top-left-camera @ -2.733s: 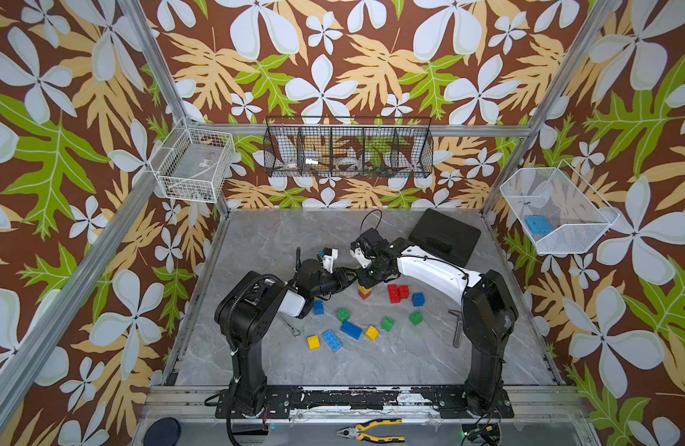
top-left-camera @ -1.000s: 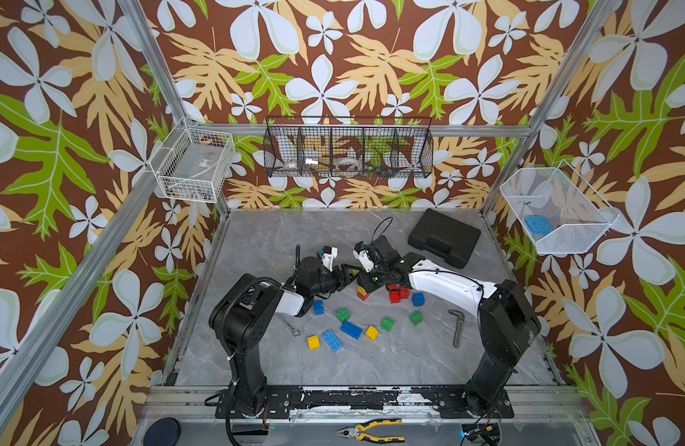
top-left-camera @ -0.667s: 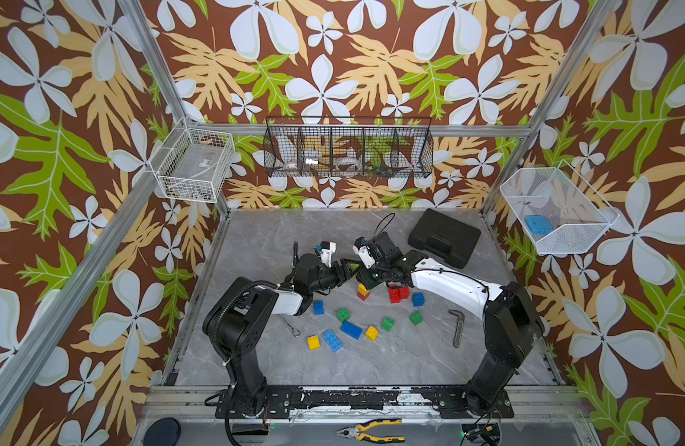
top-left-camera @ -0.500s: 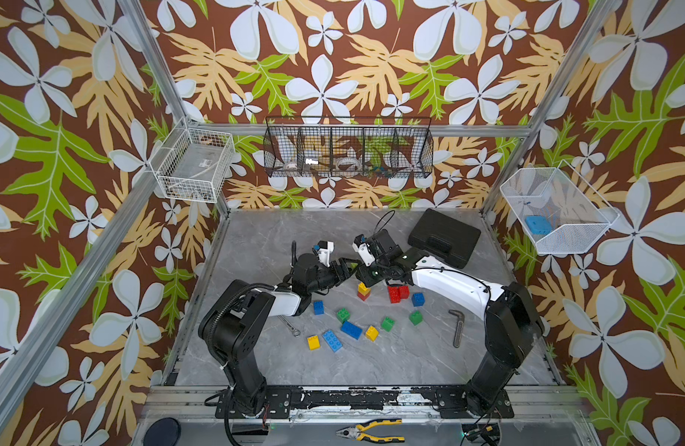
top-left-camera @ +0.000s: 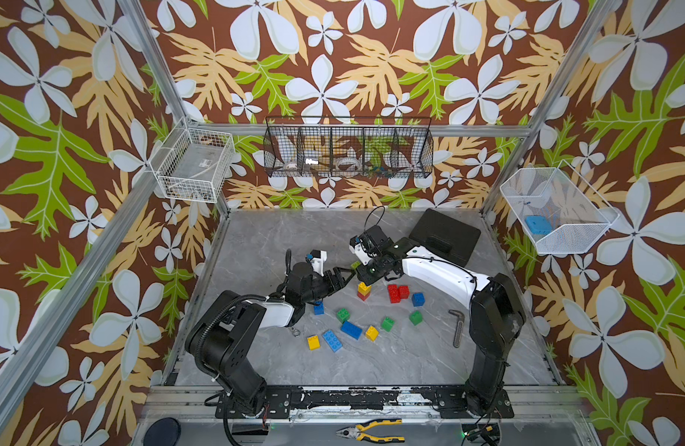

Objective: Assemble a fork with lego
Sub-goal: Assemble the lego brick with the lego brick.

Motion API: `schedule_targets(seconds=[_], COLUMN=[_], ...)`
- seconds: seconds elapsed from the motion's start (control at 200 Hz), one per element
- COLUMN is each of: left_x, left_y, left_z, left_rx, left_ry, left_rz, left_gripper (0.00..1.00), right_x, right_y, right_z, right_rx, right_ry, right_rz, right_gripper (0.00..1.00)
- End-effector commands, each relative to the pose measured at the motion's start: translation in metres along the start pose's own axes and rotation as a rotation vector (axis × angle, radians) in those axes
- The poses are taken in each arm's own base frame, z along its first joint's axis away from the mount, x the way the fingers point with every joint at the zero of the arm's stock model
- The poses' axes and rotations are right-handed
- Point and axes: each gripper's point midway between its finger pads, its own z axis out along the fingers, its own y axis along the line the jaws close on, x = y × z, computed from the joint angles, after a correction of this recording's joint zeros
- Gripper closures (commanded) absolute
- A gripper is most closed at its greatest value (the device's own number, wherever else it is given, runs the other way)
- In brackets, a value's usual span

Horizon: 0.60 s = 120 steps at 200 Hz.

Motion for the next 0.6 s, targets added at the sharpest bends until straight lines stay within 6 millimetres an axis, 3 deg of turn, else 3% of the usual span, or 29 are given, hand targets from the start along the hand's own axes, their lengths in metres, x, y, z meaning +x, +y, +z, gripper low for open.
schedule_targets(seconds=[0.0,0.596], left_x=[-0.001,0.013], left_y=[0.002,0.013], left_z=[-0.004,-0.004], left_rx=[-0.007,-0.062], left_ry=[-0.021,0.015], left_rz=[0.022,0.054], left_gripper=[0.25,0.28], right_x=[0.010,0.020], right_y=[0.000,0.006], right_z=[0.002,0.016], right_rx=[-0.002,-0.049], right_ry=[0.060,0.133], right_rz=[-0.047,-0.088], right_gripper=[0.79,0.79])
